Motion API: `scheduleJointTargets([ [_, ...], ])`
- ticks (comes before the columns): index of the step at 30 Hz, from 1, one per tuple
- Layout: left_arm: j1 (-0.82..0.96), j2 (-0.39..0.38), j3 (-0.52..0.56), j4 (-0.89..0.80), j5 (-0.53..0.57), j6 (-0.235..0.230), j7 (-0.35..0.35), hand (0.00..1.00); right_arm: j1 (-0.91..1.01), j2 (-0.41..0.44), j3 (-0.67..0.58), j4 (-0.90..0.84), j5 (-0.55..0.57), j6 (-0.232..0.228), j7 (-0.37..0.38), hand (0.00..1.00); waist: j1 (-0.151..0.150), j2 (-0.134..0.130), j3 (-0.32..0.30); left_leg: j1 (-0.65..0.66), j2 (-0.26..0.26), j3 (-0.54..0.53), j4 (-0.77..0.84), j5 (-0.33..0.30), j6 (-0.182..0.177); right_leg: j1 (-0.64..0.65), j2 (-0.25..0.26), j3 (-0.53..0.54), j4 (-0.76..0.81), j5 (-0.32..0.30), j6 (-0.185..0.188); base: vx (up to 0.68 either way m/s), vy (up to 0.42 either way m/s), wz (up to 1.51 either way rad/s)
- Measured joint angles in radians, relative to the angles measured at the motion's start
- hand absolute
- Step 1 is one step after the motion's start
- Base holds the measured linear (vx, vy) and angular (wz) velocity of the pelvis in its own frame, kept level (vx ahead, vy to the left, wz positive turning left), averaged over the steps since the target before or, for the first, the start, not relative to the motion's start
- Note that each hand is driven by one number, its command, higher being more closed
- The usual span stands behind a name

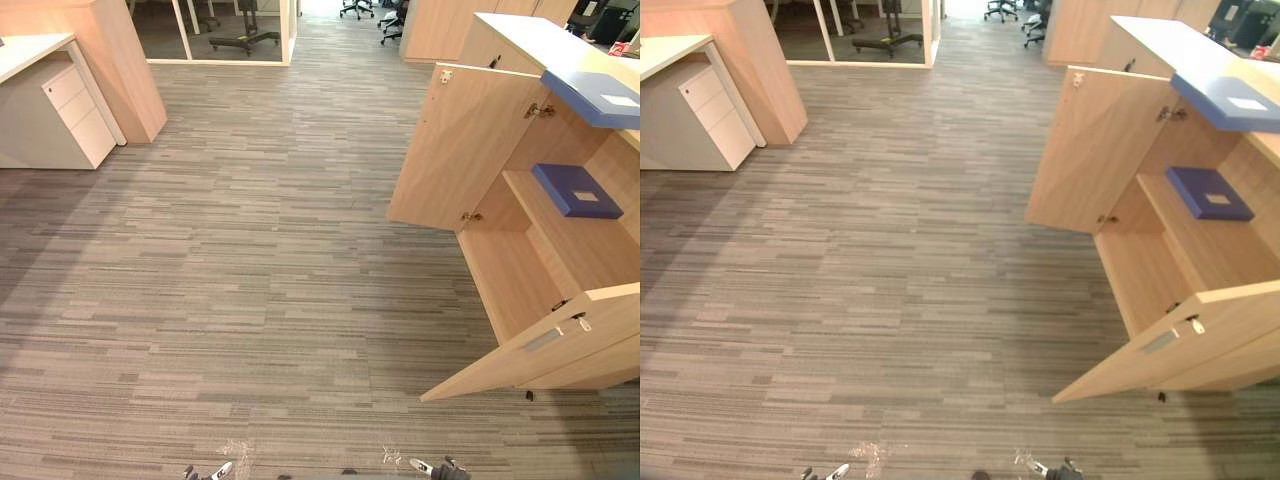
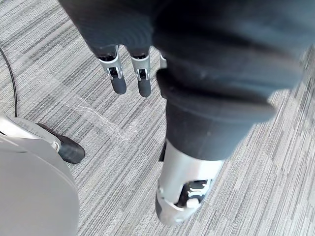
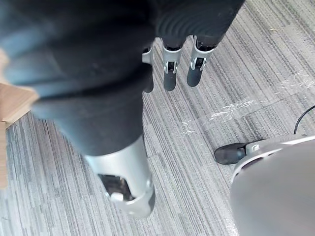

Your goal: Walk over to the cabinet, pick up the folder, carry it to the office cabinet, place the folder inside the office cabinet, then close the office cabinet door

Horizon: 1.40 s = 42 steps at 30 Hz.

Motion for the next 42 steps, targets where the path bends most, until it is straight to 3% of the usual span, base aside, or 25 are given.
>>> scheduleJointTargets([
  [9, 0.000, -0.017, 0.013, -0.001, -0.062, -0.012, -0.013, 0.00, -0.036, 0.030, 0.002, 0.007, -0.002, -0.004, 0.003, 0.00, 0.004, 0.002, 0.024, 0.022, -0.004, 0.002, -0.010, 0.000, 0.000, 0.018, -0.005, 0.000, -0.002, -0.004, 0.011, 0.00, 0.000, 0.00],
  [19, 0.008, -0.043, 0.065, -0.002, -0.101, -0.046, 0.052, 0.00, -0.037, 0.030, 0.001, 0.009, 0.000, -0.006, -0.007, 0.00, 0.004, 0.005, 0.034, 0.035, 0.001, 0.010, -0.013, -0.002, -0.009, 0.029, 0.000, 0.006, -0.006, -0.002, 0.008, 0.00, 0.002, 0.00],
  [21, 0.009, -0.054, 0.089, -0.002, -0.144, -0.047, 0.052, 0.00, -0.046, 0.030, 0.001, 0.016, 0.002, -0.009, -0.007, 0.00, 0.004, 0.009, 0.054, -0.006, 0.006, 0.016, 0.103, -0.062, -0.019, 0.043, 0.002, 0.009, 0.002, -0.003, 0.007, 0.01, 0.033, -0.07],
  [23, 0.008, -0.063, 0.106, -0.003, -0.166, -0.051, 0.052, 0.00, -0.048, 0.029, -0.005, 0.015, 0.011, -0.014, -0.007, 0.00, 0.005, 0.017, 0.072, -0.038, 0.015, 0.024, 0.204, -0.105, -0.051, 0.051, 0.004, 0.010, 0.023, -0.018, -0.011, -0.02, 0.041, -0.01],
  [24, 0.009, -0.070, 0.123, -0.009, -0.173, -0.052, 0.052, 0.00, -0.051, 0.028, -0.011, 0.014, 0.029, -0.018, -0.007, 0.00, 0.009, 0.024, 0.091, -0.080, 0.023, 0.032, 0.339, -0.135, -0.094, 0.053, 0.003, 0.010, 0.053, -0.043, -0.017, -0.11, 0.041, 0.04],
  [25, 0.012, -0.085, 0.157, -0.019, -0.175, -0.052, 0.051, 0.00, -0.049, 0.027, -0.032, 0.014, 0.044, -0.020, -0.008, 0.00, 0.011, 0.026, 0.097, -0.140, 0.036, 0.047, 0.494, -0.141, -0.107, 0.055, 0.003, 0.011, 0.087, -0.080, -0.023, -0.10, 0.035, 0.06],
  [27, 0.017, -0.101, 0.197, -0.023, -0.175, -0.053, 0.051, 0.00, -0.045, 0.025, -0.040, 0.009, 0.060, -0.020, -0.012, 0.00, 0.012, 0.037, 0.102, -0.205, 0.057, 0.069, 0.652, -0.119, -0.136, 0.062, 0.002, 0.011, 0.121, -0.105, -0.030, -0.03, 0.024, 0.03],
  [29, 0.023, -0.112, 0.213, -0.019, -0.177, -0.052, 0.052, 0.00, -0.046, 0.026, -0.051, 0.006, 0.079, -0.020, -0.017, 0.00, 0.028, 0.033, 0.113, -0.266, 0.085, 0.114, 0.759, -0.134, -0.094, 0.065, -0.013, 0.028, 0.148, -0.122, -0.030, 0.02, 0.061, -0.14],
  [30, 0.030, -0.111, 0.213, -0.019, -0.179, -0.052, 0.052, 0.00, -0.047, 0.028, -0.077, 0.008, 0.080, -0.019, -0.021, 0.00, 0.030, 0.031, 0.116, -0.289, 0.105, 0.119, 0.747, -0.168, -0.073, 0.067, -0.025, 0.038, 0.149, -0.122, -0.030, 0.04, 0.102, -0.20],
  [33, 0.030, -0.110, 0.198, -0.018, -0.215, -0.051, 0.052, 0.00, -0.049, 0.028, -0.086, 0.009, 0.090, -0.019, -0.026, 0.00, 0.028, 0.027, 0.119, -0.290, 0.109, 0.084, 0.472, -0.161, -0.080, 0.058, -0.075, 0.049, 0.147, -0.135, 0.000, 0.08, 0.175, -0.11],
  [34, 0.028, -0.109, 0.190, -0.018, -0.218, -0.051, 0.052, 0.00, -0.049, 0.027, -0.086, 0.009, 0.100, -0.019, -0.027, 0.00, 0.027, 0.030, 0.119, -0.277, 0.114, 0.055, 0.320, -0.131, -0.089, 0.059, -0.095, 0.051, 0.140, -0.142, 0.022, 0.22, 0.356, 0.02],
  [35, 0.029, -0.110, 0.188, -0.018, -0.217, -0.051, 0.052, 0.00, -0.047, 0.026, -0.087, 0.012, 0.101, -0.020, -0.030, 0.00, 0.028, 0.033, 0.114, -0.260, 0.114, 0.087, 0.243, -0.031, -0.101, 0.064, -0.120, 0.052, 0.133, -0.150, 0.049, 0.18, 0.270, 0.02],
  [36, 0.029, -0.115, 0.187, -0.018, -0.217, -0.052, 0.051, 0.00, -0.046, 0.024, -0.088, 0.016, 0.101, -0.019, -0.030, 0.00, 0.032, 0.044, 0.110, -0.250, 0.106, 0.109, 0.215, 0.012, -0.089, 0.067, -0.134, 0.049, 0.125, -0.148, 0.058, 0.30, 0.344, -0.03],
  [37, 0.021, -0.114, 0.185, -0.019, -0.218, -0.058, 0.051, 0.00, -0.049, 0.025, -0.106, 0.027, 0.097, -0.016, -0.033, 0.00, 0.038, 0.035, 0.106, -0.249, 0.086, 0.145, 0.200, 0.028, -0.070, 0.073, -0.162, 0.036, 0.118, -0.142, 0.066, 0.30, 0.278, -0.09],
  [39, 0.016, -0.111, 0.188, -0.019, -0.220, -0.064, 0.051, 0.00, -0.056, 0.032, -0.125, 0.036, 0.087, -0.010, -0.037, 0.00, 0.042, 0.018, 0.095, -0.245, 0.050, 0.168, 0.201, 0.015, -0.044, 0.076, -0.193, 0.020, 0.122, -0.126, 0.068, 0.29, 0.251, -0.15],
  [41, 0.020, -0.111, 0.194, -0.018, -0.242, -0.064, 0.051, 0.00, -0.054, 0.034, -0.131, 0.041, 0.071, -0.006, -0.036, 0.00, 0.045, 0.020, 0.062, -0.222, 0.009, 0.202, 0.185, -0.009, -0.006, 0.074, -0.240, 0.022, 0.102, -0.087, 0.128, 0.30, 0.224, -0.34],
  [42, 0.021, -0.111, 0.196, -0.017, -0.244, -0.065, 0.051, 0.00, -0.055, 0.034, -0.139, 0.045, 0.061, -0.004, -0.036, 0.00, 0.047, 0.020, 0.057, -0.205, -0.003, 0.211, 0.170, -0.011, -0.003, 0.075, -0.253, 0.024, 0.105, -0.085, 0.132, 0.30, 0.195, -0.45],
])
